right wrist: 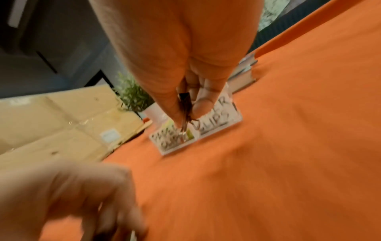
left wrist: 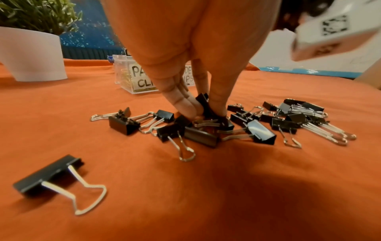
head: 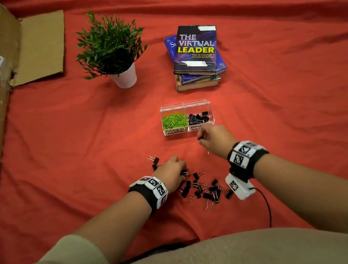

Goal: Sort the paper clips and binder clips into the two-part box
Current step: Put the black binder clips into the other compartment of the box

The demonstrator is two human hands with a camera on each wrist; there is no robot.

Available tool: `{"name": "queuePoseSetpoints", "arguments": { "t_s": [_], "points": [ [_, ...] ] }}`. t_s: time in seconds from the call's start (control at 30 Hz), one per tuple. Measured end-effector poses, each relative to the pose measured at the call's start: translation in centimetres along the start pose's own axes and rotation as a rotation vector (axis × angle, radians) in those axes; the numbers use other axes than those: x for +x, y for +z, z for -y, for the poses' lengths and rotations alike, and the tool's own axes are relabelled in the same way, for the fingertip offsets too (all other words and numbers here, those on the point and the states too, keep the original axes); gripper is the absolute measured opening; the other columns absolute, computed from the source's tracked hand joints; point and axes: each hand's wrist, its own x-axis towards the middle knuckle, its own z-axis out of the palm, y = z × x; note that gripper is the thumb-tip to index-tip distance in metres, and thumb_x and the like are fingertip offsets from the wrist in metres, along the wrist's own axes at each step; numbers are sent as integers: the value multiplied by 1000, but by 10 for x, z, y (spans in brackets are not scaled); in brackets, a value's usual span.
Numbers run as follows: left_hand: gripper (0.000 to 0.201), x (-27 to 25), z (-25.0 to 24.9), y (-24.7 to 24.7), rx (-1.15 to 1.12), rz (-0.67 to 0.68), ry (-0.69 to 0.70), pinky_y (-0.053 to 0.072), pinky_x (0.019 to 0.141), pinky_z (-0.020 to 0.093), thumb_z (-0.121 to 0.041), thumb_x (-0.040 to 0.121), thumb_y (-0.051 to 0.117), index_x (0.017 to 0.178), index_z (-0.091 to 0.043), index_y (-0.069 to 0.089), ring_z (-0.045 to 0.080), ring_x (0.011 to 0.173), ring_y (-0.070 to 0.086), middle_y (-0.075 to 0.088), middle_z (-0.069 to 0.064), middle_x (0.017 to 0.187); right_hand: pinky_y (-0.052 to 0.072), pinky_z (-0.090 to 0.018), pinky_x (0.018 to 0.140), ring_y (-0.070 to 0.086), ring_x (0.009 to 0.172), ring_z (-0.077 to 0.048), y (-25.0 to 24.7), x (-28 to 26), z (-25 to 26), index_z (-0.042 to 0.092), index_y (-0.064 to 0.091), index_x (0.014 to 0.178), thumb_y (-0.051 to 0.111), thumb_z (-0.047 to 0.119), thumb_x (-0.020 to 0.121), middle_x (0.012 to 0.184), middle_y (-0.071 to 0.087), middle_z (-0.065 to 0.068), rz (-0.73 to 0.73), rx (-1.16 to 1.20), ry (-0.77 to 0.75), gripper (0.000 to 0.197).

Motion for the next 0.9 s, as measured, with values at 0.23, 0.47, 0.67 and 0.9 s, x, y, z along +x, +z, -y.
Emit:
{"name": "queuePoseSetpoints", "arguments": {
  "t_s": [0.23,0.47,0.67,0.9],
  "points": [
    [20,7,0,-10,-153,-2,-58,45,75,28,-18,78,71,93,-15,58,24,94,61,65,6,101,45,-31,69,50,74,-18,-34,58,11,7,61,91,61,4,81,80,54,-2,-129,-45,-9,10],
    [19,17,-6,-32,-270,-66,-34,43,65,27,-13,76,72,85,-18,55,17,75,56,62,-1,83,43,-36,95,54,109,-26,-22,43,2,8,61,104,60,11,84,112,59,-12,-118,-115,-91,20],
    [21,52,-25,-76,-395,-286,5,43,67,27,-13,80,70,97,-16,58,16,75,54,64,4,90,49,-41,84,56,97,-28,22,-29,-10,5,62,96,53,12,83,104,57,-12,248,-252,-184,18],
    [15,98,-47,-96,-194,-311,-9,48,84,32,-13,85,65,99,-12,61,25,100,59,62,8,109,48,-42,83,46,105,-28,45,-50,-26,15,57,124,56,15,85,115,49,-11,337,-367,-345,39]
  ]
}}
